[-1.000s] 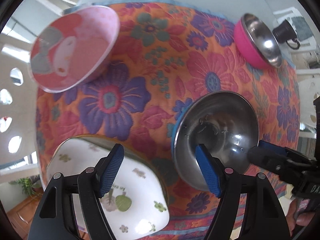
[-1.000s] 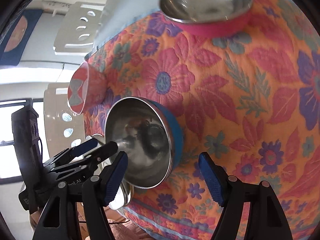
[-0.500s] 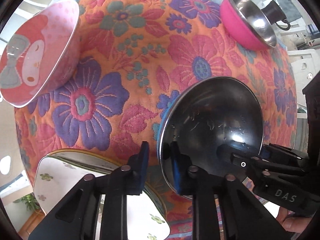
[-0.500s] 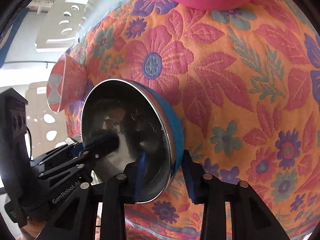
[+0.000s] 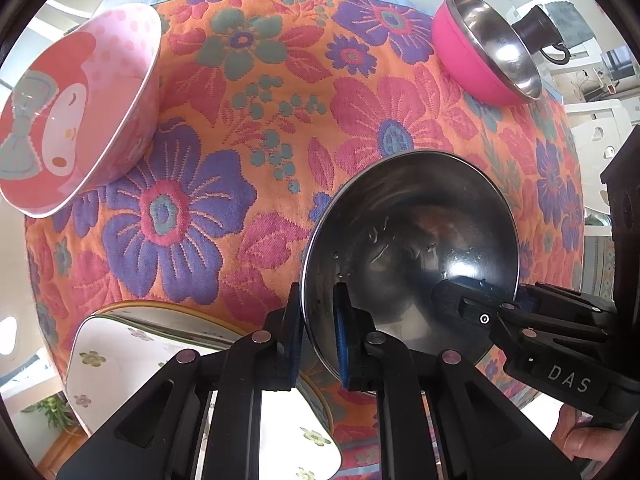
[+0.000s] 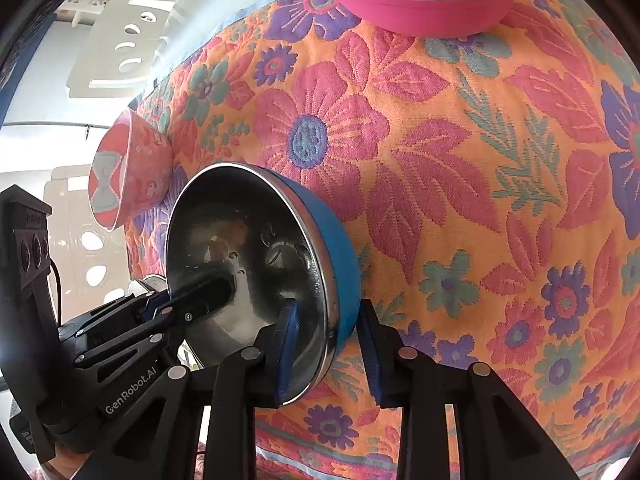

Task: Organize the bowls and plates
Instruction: 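Lift the steel bowl with both tools toward the pink cartoon bowl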

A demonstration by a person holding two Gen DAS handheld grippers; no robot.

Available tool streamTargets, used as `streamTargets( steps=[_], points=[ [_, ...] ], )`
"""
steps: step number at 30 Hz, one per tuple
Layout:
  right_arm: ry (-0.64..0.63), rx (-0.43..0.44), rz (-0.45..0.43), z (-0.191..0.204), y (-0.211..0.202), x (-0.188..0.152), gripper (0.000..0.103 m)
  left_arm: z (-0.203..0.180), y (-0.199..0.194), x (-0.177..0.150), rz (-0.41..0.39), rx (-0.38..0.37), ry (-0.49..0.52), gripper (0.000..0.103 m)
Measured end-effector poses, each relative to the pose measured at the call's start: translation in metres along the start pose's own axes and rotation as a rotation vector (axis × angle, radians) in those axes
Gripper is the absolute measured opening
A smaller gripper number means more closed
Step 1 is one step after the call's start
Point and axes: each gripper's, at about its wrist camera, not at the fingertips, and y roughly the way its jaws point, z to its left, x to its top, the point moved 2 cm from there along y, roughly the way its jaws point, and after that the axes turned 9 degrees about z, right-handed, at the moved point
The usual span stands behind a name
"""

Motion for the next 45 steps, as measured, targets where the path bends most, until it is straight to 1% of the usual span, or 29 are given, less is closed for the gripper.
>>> streamTargets(
  steps=[11,13,21,25,32,37,45],
  points=[
    [-0.029,-0.01,-0.016,0.016,-0.007,-0.001,0.029,0.019,-0.022,-0.006,-0.022,-0.021,-0.017,0.011],
    [-0.037,-0.015,-0.016,0.02,-0.009,-0.001,0.029,0.028,-0.026,-0.008,-0.032,-0.025,-0.019,0.011],
    [-0.08,-0.034,-0.047,0.042,-0.02,0.001,0.029,0.044,-0.051,-0.015,-0.081,-0.025,-0.018,0.011],
    [-0.113,-0.062,-0.069,0.057,-0.03,0.001,0.029,0.05,-0.066,-0.018,-0.113,-0.034,-0.025,0.011],
    [-0.164,-0.063,-0.12,0.084,-0.059,0.004,0.03,0.06,-0.101,-0.016,-0.184,-0.059,-0.046,0.011],
    [-0.207,-0.066,-0.148,0.108,-0.074,0.008,0.03,0.076,-0.125,-0.014,-0.228,-0.067,-0.071,0.011],
    [-0.272,-0.06,-0.148,0.147,-0.08,0.037,0.03,0.11,-0.151,-0.008,-0.292,-0.058,-0.117,0.011]
  ],
)
